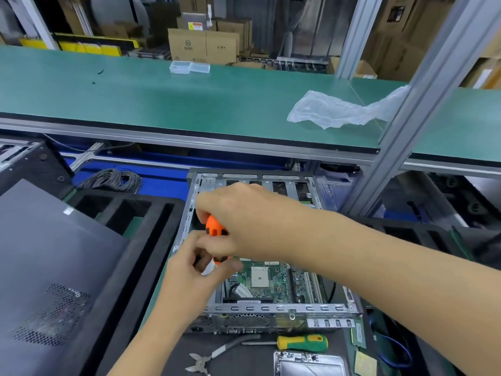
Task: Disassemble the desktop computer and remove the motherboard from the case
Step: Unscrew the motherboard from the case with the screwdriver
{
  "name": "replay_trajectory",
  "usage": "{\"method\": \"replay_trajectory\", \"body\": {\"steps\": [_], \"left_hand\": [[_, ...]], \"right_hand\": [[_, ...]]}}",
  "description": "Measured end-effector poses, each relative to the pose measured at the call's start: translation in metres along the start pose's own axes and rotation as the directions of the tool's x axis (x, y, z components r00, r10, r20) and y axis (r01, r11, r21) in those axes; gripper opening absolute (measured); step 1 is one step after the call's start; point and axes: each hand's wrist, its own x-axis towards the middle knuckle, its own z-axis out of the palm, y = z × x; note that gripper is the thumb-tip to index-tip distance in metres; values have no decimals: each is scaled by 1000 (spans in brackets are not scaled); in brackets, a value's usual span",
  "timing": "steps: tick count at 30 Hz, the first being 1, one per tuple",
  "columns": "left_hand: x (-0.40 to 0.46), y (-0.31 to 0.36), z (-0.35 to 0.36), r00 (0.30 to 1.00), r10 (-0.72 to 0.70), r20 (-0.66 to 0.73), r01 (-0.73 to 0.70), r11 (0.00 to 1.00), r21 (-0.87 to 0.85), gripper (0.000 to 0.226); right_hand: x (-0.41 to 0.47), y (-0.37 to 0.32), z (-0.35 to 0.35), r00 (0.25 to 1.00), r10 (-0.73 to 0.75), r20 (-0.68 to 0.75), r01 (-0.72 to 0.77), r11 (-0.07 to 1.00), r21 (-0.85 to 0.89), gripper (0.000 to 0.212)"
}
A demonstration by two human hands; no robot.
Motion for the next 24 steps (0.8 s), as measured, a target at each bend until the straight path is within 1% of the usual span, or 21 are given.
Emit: {"method": "replay_trajectory", "body": {"steps": [2,4,5,7,9,10,12,13,14,15,17,18,20,22,24], "left_hand": [[-1,3,-5,998,44,41,-47,997,65,22],[-3,7,-7,992,84,90,-92,992,92,27],[-3,9,-8,991,98,93,-109,988,111,30],[-2,12,-9,993,105,54,-113,978,174,31],[1,15,-7,999,52,5,-52,977,205,28],[2,14,-6,1000,14,-7,-13,979,204,28],[5,13,-2,999,-26,-33,32,976,217,37],[6,14,0,999,-33,-37,40,976,216,43],[7,14,2,999,-30,-41,38,977,209,44],[7,15,4,999,-21,-43,29,978,207,43],[4,15,4,999,-4,-52,13,983,182,40],[2,15,4,999,0,-46,7,988,155,38],[-2,14,0,1000,24,10,-25,989,148,33],[-5,14,-3,995,74,73,-85,982,166,29],[-6,15,-5,993,82,90,-97,981,168,30]], "right_hand": [[-1,3,-3,999,-4,43,0,993,115,25],[-3,7,-5,997,-10,82,-5,983,185,29],[-3,8,-7,995,-14,101,-6,980,201,30],[-4,10,-8,991,-26,130,-4,974,228,29],[-6,9,-6,991,-31,128,-1,972,237,23],[-7,8,-4,993,-18,114,-5,980,197,24],[-8,5,0,997,26,67,-27,1000,16,47],[-6,3,3,998,43,38,-39,995,-87,55],[-5,1,4,999,46,6,-44,985,-167,57],[-3,0,4,999,43,-12,-45,977,-210,54],[-1,-1,4,1000,21,3,-19,977,-213,41],[-1,-1,3,999,5,37,1,983,-184,33],[-2,-1,0,993,-21,119,32,996,-86,23],[-3,1,-4,983,-37,179,38,999,-3,20],[-4,2,-8,974,-28,226,16,998,53,23]]}}
